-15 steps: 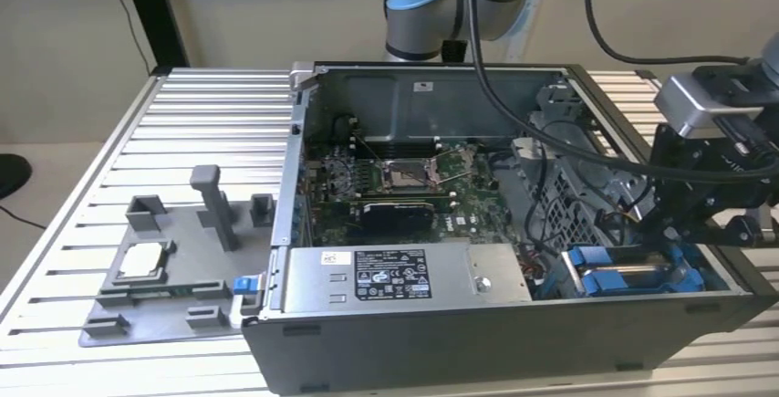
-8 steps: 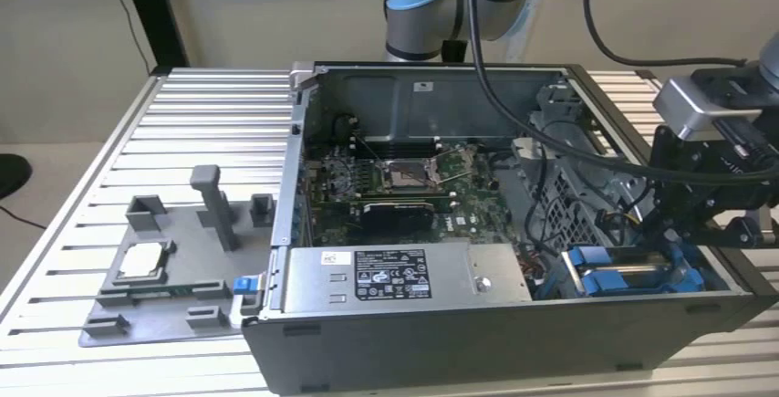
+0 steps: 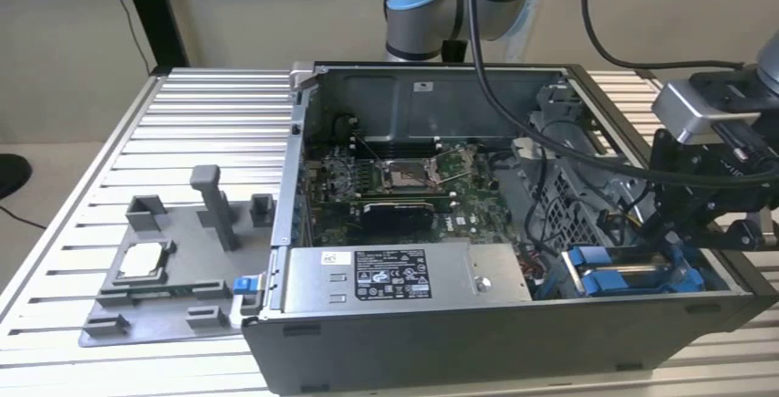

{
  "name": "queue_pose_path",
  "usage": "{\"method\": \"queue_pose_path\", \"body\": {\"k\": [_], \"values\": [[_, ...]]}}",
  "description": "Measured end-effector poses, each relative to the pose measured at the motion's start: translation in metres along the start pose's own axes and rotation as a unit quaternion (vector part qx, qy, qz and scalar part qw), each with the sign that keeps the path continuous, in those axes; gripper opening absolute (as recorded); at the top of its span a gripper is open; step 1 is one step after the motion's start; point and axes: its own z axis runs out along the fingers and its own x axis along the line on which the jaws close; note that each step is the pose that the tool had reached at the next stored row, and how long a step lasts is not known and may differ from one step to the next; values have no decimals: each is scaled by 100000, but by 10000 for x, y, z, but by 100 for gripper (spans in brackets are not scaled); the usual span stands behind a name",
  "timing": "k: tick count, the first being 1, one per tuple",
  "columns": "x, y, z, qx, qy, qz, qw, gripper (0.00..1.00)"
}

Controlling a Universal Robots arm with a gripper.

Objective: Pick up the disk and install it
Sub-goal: 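Insert the first disk wire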

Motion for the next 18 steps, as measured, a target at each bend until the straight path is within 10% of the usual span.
{"method": "queue_pose_path", "body": {"k": [18], "values": [[-19,-1,38,117,236,1677,99986,0]]}}
